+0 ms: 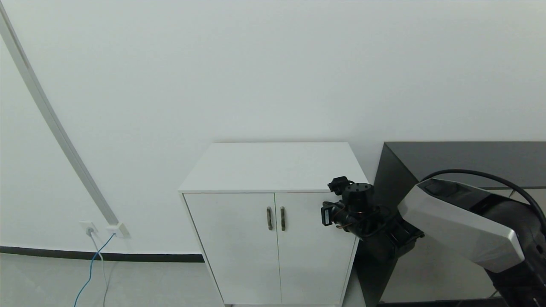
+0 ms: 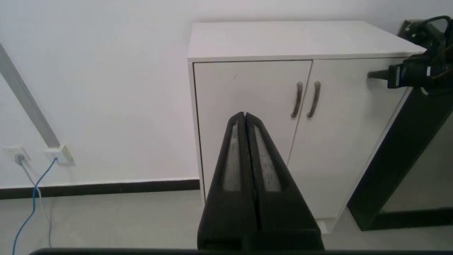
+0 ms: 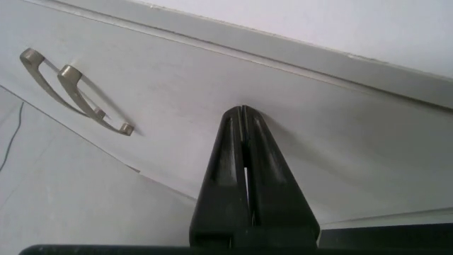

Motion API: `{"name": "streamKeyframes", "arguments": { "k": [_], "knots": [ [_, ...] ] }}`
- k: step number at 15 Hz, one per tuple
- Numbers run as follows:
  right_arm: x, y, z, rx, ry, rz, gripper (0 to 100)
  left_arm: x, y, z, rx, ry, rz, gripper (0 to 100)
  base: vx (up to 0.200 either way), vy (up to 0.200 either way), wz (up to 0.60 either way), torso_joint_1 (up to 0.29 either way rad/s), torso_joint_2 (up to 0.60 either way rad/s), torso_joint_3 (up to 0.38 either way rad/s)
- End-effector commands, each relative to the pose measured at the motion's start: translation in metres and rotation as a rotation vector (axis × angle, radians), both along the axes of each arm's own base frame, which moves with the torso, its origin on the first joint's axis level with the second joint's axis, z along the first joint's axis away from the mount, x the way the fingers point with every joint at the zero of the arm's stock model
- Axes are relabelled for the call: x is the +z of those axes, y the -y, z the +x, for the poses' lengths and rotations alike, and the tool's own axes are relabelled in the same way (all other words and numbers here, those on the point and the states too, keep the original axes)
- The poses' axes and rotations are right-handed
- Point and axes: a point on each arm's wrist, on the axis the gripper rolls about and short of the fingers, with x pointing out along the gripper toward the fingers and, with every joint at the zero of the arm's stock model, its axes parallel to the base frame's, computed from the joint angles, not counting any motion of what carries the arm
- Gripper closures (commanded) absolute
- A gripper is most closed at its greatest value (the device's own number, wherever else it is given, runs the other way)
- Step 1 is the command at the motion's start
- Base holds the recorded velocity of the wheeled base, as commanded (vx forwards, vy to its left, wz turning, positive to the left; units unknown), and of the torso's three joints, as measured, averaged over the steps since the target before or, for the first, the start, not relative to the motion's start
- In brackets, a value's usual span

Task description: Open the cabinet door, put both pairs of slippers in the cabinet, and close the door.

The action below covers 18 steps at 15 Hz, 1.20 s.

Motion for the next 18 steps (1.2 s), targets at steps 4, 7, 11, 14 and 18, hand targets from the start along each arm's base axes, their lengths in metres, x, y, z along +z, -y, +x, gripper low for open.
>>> {"name": "streamKeyframes", "arguments": {
  "k": [4,7,11,14,18],
  "knots": [
    [0.000,0.002,0.004,-0.008,0.009,0.004,100,0.000,0.000,0.000,0.002,-0.001,0.000,100,0.000,0.000,0.00,0.000,0.00,0.000],
    [0.001,0.003,0.002,-0.008,0.005,0.002,100,0.000,0.000,0.000,0.003,-0.001,0.000,100,0.000,0.000,0.00,0.000,0.00,0.000],
    [0.014,0.007,-0.018,0.004,0.003,0.003,100,0.000,0.000,0.000,0.002,-0.001,-0.002,100,0.000,0.000,0.00,0.000,0.00,0.000],
    [0.038,0.021,-0.041,-0.006,0.014,0.033,100,0.000,0.000,0.000,0.002,-0.001,-0.002,100,0.000,0.000,0.00,0.000,0.00,0.000],
    [0.063,0.059,-0.067,-0.076,-0.013,0.071,100,0.000,0.000,0.000,0.002,-0.001,-0.002,100,0.000,0.000,0.00,0.000,0.00,0.000]
  ]
}}
